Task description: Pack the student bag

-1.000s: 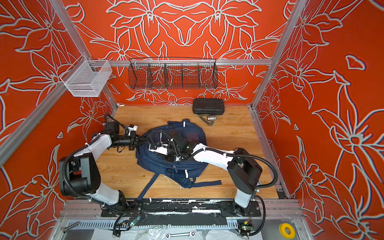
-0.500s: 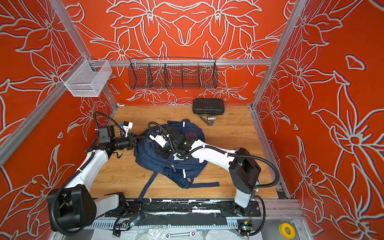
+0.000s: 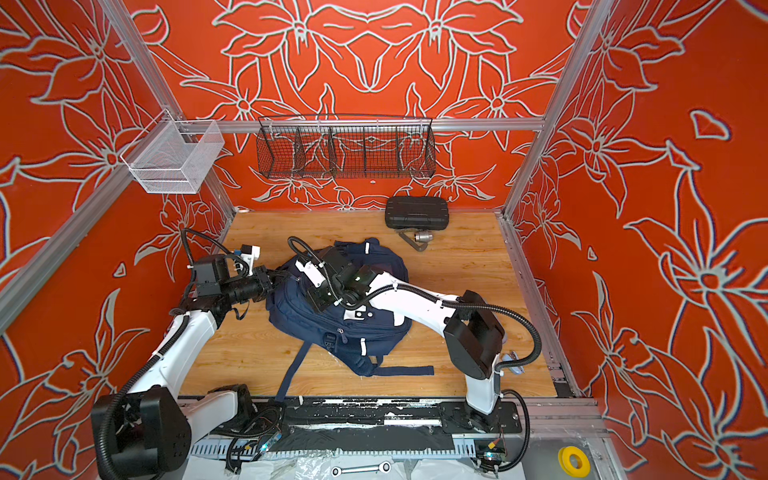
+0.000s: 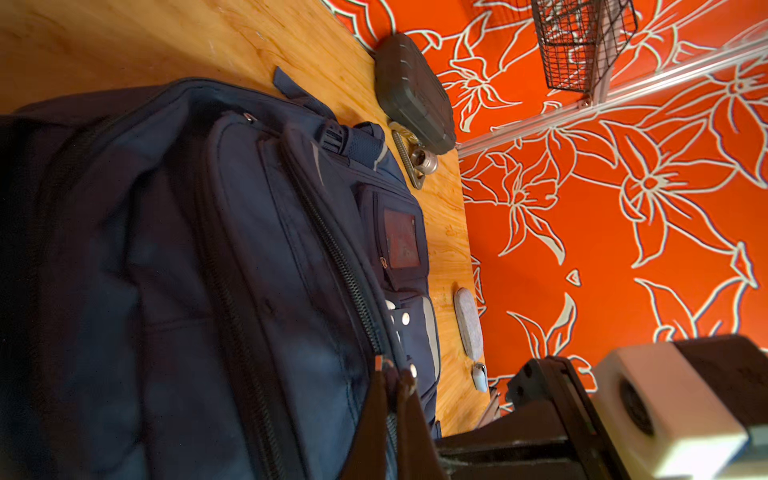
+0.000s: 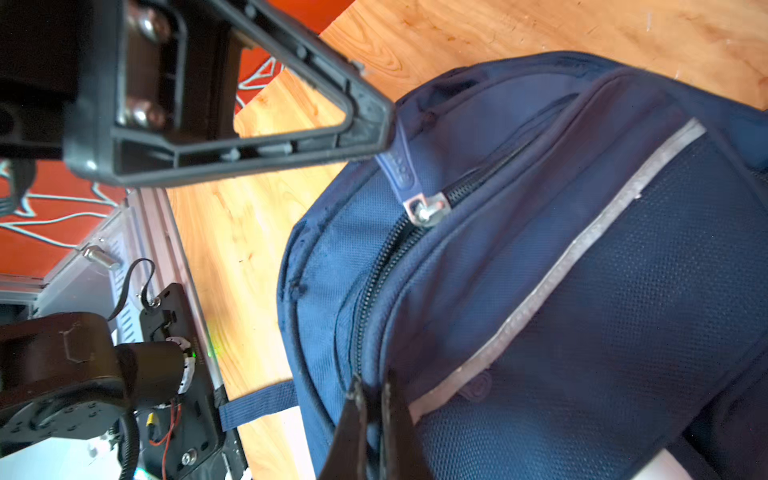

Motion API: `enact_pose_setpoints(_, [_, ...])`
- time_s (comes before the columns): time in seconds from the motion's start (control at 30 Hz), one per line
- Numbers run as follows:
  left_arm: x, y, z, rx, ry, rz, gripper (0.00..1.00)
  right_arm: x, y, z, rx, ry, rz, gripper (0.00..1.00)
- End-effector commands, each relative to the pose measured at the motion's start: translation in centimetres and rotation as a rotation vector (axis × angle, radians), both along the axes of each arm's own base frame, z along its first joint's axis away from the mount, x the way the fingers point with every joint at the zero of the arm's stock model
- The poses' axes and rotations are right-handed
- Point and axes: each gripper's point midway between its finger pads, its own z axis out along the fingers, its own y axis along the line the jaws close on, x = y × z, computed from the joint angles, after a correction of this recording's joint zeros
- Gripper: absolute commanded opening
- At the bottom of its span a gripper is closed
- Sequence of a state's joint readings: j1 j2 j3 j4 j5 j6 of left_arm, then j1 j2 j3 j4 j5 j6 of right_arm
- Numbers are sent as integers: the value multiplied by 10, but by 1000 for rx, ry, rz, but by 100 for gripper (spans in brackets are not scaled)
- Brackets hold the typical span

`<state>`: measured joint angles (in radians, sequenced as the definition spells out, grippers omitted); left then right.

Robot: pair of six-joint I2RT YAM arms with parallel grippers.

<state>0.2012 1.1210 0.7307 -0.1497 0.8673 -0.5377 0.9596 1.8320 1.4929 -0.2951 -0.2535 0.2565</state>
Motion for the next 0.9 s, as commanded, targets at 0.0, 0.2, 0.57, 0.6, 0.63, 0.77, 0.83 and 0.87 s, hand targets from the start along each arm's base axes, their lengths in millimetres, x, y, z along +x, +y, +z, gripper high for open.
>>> enact_pose_setpoints(0.0, [18, 7, 25, 6, -111, 46, 0, -14, -5, -3, 6, -70, 57, 0])
enact_pose_setpoints(0.2, [50, 35, 28, -41, -135, 120, 0, -43, -11, -17, 38, -89, 143, 0])
enact_pose_setpoints(0.57, [93, 49, 14, -169, -95, 157, 0, -94, 5, -31, 83, -119, 381, 0])
enact_pose_setpoints(0.6, [94, 49, 12, -164, -89, 158, 0, -96, 7, -30, 96, -117, 390, 0])
enact_pose_setpoints(0.63, [95, 48, 10, -160, -87, 159, 0, -98, 9, -29, 116, -120, 400, 0])
enact_pose_setpoints(0.77, [98, 49, 1, -144, -62, 156, 0, -101, 15, -27, 145, -119, 427, 0])
enact_pose_setpoints(0.83, [98, 46, -1, -114, -34, 132, 0, -94, 14, -32, 106, -107, 400, 0])
enact_pose_setpoints(0.87, [97, 44, -2, -88, -26, 122, 0, -91, 14, -32, 97, -109, 390, 0])
